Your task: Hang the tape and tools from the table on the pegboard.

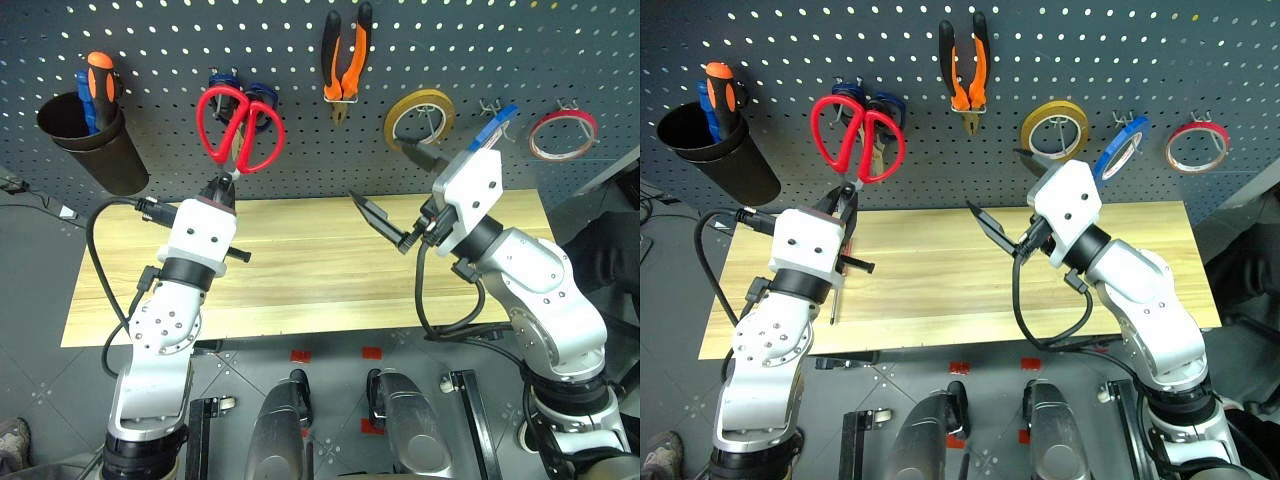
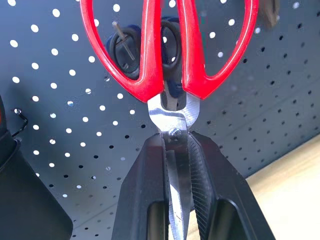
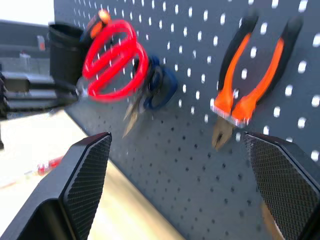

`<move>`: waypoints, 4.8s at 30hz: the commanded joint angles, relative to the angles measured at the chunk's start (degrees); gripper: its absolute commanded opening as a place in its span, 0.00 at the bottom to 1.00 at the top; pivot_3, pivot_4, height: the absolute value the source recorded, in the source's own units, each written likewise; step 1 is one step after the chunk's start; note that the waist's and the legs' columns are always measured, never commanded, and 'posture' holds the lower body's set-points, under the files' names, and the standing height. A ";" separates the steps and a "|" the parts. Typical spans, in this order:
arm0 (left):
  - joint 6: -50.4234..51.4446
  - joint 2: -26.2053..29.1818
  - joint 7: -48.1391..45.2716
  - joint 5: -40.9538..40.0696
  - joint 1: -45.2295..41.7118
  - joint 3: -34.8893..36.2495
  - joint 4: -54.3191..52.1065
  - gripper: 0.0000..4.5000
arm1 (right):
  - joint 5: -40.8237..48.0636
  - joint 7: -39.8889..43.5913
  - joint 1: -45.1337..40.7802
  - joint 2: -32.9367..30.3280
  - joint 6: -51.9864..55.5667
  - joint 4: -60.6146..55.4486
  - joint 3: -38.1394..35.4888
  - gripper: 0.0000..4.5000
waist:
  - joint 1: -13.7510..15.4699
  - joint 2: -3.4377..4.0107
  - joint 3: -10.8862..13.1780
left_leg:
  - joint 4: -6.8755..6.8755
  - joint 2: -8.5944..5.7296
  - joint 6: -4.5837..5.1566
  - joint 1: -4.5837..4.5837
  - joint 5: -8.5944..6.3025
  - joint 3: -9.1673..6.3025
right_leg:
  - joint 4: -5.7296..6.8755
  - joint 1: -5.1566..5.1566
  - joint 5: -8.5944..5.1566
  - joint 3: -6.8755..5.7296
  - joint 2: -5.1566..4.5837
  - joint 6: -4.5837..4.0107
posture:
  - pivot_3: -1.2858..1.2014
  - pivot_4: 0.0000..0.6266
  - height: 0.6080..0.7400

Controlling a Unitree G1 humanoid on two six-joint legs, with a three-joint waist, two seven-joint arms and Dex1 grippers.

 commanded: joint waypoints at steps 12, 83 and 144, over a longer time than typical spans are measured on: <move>-3.22 -0.19 -1.65 -0.33 -6.31 -1.27 10.79 0.14 | 1.56 1.17 -1.94 0.98 -0.96 -0.41 -0.70 1.00 | -0.07 -0.01 -0.01 | 0.25 0.02 0.01 -0.01 0.00 0.00 | 0.13 0.02 0.00 0.01 0.00 -0.01 | 0.42 0.55 1.00; 0.93 13.18 -30.67 -28.42 -0.71 15.14 27.19 0.21 | 9.37 0.42 -5.13 2.09 20.40 -4.49 2.93 1.00 | -0.08 -0.58 1.89 | 0.45 0.10 0.02 -0.20 -0.05 0.03 | 0.14 -0.13 0.04 -0.02 -0.05 0.00 | 0.42 0.48 1.00; -26.01 9.79 -11.36 -25.45 -26.43 13.47 34.07 0.97 | 11.58 4.05 -7.25 4.09 8.47 5.00 -0.45 1.00 | -0.03 -1.33 -6.57 | 1.62 0.04 0.09 -0.14 -0.03 -0.31 | 1.17 0.19 0.12 -0.39 -0.01 0.02 | 0.43 0.27 1.00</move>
